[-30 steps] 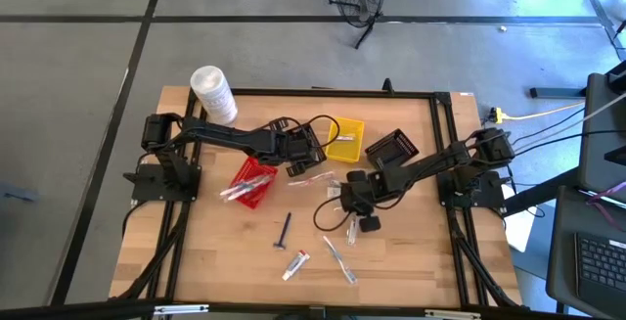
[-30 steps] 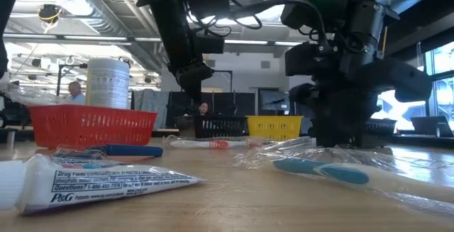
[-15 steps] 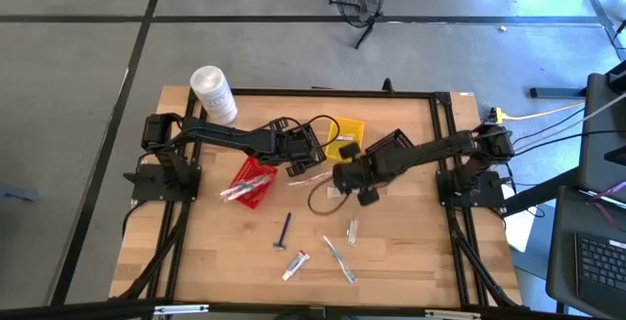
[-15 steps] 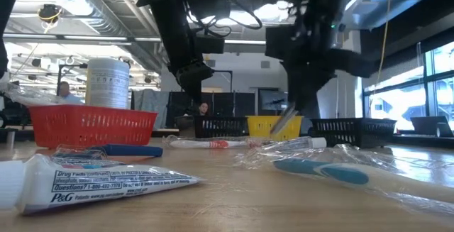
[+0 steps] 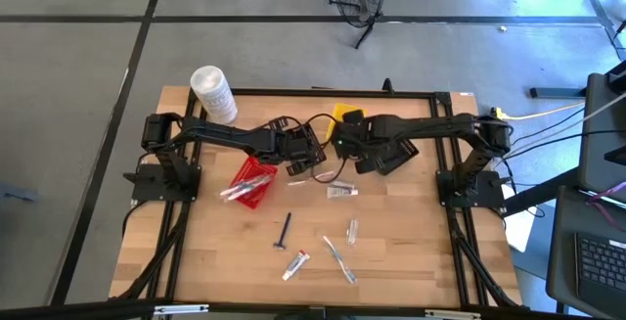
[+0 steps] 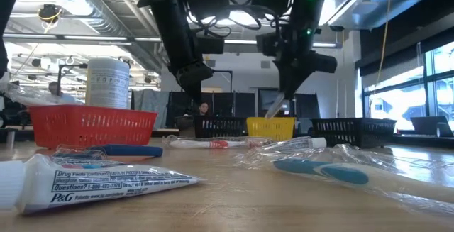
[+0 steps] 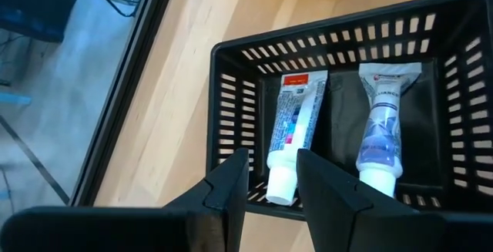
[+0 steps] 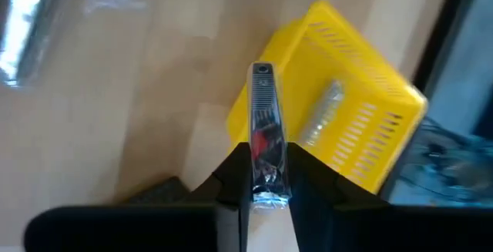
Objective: Pick & Place Travel size toiletries
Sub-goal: Put the nail cutter into the yellow bin
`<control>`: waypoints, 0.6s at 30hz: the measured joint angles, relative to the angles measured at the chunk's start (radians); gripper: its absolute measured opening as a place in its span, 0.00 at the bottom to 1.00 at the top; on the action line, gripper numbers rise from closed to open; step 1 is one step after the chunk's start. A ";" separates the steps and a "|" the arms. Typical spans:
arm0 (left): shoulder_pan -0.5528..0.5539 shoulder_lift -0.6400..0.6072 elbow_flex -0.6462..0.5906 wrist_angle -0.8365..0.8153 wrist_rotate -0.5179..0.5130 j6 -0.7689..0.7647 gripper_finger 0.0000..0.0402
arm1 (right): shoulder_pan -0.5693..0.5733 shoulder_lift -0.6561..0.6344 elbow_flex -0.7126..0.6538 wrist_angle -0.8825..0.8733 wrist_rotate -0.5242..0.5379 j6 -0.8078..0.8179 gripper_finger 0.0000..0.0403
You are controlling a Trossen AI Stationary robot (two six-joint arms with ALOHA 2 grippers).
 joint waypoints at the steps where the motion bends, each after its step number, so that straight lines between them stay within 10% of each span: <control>1: 0.000 0.000 0.000 -0.001 0.000 0.000 0.27 | -0.008 0.000 0.000 -0.004 -0.023 0.002 0.16; 5: -0.001 0.000 0.000 -0.001 0.021 -0.002 0.27 | -0.013 -0.003 0.000 -0.003 -0.084 -0.032 0.16; 11: 0.000 0.000 0.000 -0.001 0.027 -0.002 0.27 | -0.061 -0.011 0.002 0.024 0.143 -0.121 0.14; 18: -0.002 0.000 0.000 -0.001 0.027 0.001 0.27 | -0.207 -0.004 -0.011 0.121 -0.062 -0.044 0.17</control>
